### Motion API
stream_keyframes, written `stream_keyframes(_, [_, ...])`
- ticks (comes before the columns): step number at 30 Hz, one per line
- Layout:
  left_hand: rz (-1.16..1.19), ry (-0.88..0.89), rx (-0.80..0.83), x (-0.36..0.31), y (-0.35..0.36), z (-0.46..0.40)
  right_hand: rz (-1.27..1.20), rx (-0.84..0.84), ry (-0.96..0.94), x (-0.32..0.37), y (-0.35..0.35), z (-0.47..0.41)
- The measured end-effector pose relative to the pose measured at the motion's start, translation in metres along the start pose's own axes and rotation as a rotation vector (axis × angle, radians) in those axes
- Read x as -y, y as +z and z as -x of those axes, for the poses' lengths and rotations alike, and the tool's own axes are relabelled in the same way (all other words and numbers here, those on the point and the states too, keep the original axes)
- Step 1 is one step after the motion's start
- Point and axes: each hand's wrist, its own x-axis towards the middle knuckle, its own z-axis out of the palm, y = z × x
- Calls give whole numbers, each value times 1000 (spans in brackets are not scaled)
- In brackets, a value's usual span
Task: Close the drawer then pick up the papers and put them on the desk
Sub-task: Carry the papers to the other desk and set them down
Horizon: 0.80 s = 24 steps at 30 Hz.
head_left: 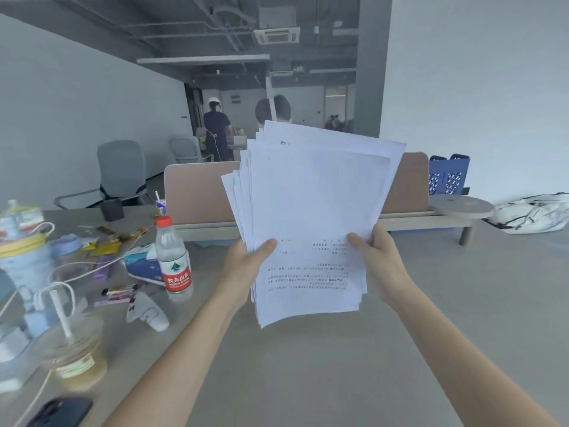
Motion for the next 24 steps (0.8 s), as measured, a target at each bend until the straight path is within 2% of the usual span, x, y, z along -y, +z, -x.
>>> stream_keyframes(7, [-6,-32,-18,16,17,10,-4,49,19,-1,-18,14])
stream_keyframes(24, [57,-78,94,22,33,31,-42,117,-11,8,-40,38])
